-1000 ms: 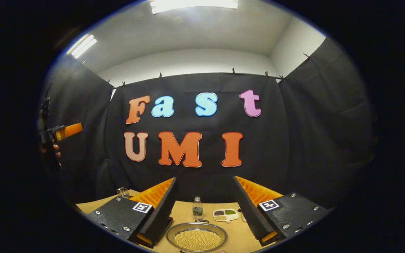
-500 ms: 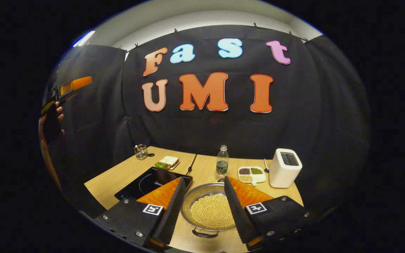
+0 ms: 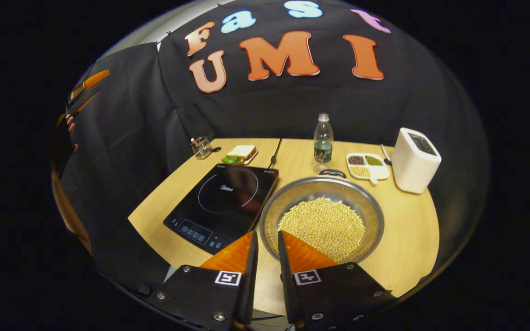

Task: First push the handle of the pot to place it horizontally, then grasp the pot with both hands and set it on the induction cooktop.

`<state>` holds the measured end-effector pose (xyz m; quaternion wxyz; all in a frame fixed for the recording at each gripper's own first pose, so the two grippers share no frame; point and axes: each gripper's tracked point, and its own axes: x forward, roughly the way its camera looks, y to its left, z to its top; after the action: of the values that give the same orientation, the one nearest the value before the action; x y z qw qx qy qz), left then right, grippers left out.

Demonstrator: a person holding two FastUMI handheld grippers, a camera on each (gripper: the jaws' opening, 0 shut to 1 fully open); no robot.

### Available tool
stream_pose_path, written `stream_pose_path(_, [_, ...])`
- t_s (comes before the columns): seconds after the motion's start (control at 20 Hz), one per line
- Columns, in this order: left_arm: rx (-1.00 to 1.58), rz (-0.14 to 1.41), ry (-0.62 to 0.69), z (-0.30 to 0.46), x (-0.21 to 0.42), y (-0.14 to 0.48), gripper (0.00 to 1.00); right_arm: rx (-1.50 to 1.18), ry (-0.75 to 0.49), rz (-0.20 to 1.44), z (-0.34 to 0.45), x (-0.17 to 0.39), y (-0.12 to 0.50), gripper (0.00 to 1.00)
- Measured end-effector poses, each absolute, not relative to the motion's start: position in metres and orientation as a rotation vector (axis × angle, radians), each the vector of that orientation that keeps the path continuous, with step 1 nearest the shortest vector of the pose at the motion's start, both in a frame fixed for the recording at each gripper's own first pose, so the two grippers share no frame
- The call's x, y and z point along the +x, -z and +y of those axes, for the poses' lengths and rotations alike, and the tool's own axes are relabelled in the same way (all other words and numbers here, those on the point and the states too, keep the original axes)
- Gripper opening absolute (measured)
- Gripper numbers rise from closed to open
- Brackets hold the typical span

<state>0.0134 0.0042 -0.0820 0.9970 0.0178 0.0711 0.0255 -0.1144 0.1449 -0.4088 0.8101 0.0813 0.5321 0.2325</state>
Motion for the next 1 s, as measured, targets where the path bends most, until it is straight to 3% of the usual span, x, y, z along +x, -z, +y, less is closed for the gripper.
stream_pose_path(0.05, [0.04, 0.142, -0.051, 0.004, 0.013, 0.083, 0.97, 0.177, -0.505, 1.171, 0.148, -0.121, 0.416, 0.21])
stream_pose_path(0.25, [0.049, 0.153, -0.049, 0.004, 0.012, 0.087, 0.97, 0.202, -0.533, 1.273, 0.156, -0.141, 0.436, 0.08])
stream_pose_path(0.7, [0.068, 0.173, -0.056, 0.003, 0.012, 0.091, 0.97, 0.268, -0.536, 1.491, 0.166, -0.174, 0.479, 0.01])
stream_pose_path(1.0, [0.078, 0.193, -0.051, -0.001, 0.011, 0.1, 0.98, 0.369, -0.46, 1.586, 0.16, -0.181, 0.498, 0.01])
